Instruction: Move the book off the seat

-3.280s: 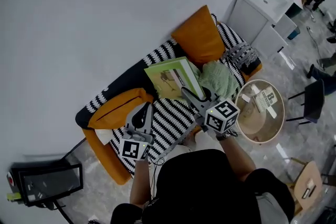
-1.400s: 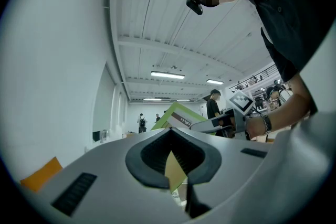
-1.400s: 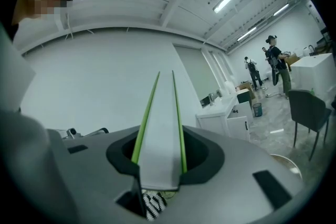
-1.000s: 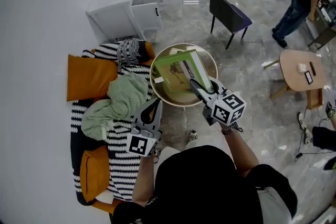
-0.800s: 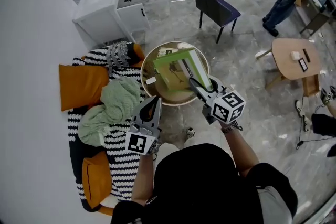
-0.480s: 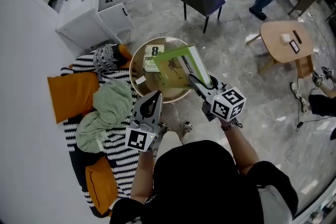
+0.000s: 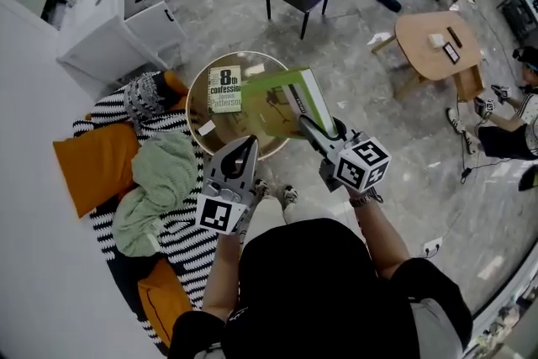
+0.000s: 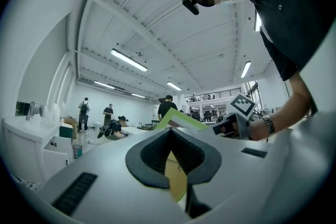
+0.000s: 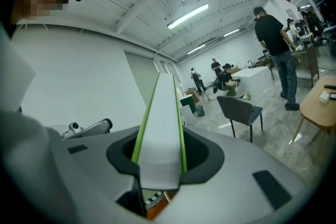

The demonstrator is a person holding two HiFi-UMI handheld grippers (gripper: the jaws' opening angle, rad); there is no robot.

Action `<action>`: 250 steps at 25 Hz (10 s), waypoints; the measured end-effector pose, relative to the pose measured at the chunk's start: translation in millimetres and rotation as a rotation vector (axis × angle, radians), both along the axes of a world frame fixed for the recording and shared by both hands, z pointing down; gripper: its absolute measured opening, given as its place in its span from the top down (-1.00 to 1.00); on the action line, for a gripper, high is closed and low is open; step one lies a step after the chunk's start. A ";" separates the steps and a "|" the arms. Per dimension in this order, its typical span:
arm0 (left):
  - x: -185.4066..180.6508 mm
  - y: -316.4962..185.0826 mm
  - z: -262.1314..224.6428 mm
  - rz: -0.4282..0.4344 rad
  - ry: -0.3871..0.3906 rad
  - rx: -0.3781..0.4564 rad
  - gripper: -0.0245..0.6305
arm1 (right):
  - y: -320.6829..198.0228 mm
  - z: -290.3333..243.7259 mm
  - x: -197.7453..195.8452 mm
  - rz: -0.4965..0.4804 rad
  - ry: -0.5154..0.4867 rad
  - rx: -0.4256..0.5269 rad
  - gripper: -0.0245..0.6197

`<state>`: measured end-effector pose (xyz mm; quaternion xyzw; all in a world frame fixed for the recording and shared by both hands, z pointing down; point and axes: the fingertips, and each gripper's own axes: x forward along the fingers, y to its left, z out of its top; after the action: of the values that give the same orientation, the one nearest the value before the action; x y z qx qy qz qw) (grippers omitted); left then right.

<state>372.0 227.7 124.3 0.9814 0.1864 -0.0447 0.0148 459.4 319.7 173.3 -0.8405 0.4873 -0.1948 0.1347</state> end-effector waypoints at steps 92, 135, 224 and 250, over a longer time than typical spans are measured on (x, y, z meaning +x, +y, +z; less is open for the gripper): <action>141.0 -27.3 466.5 0.038 -0.414 -0.127 0.90 | -55.9 526.5 91.5 0.132 -0.598 -0.011 0.46; 143.9 -8.8 491.7 0.061 -0.454 -0.138 0.90 | -9.0 634.0 96.3 0.235 -0.738 -0.140 -0.04; 53.0 -30.0 186.6 0.021 -0.200 -0.151 0.90 | -66.7 148.6 19.9 -0.008 0.010 0.027 0.88; 19.8 -2.7 34.5 -0.034 -0.063 -0.099 0.90 | -23.8 -23.8 -24.1 -0.003 0.175 0.158 0.88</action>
<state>391.8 224.9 158.7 0.9834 0.1666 -0.0230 0.0683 435.2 295.8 149.5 -0.8402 0.5124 -0.0819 0.1573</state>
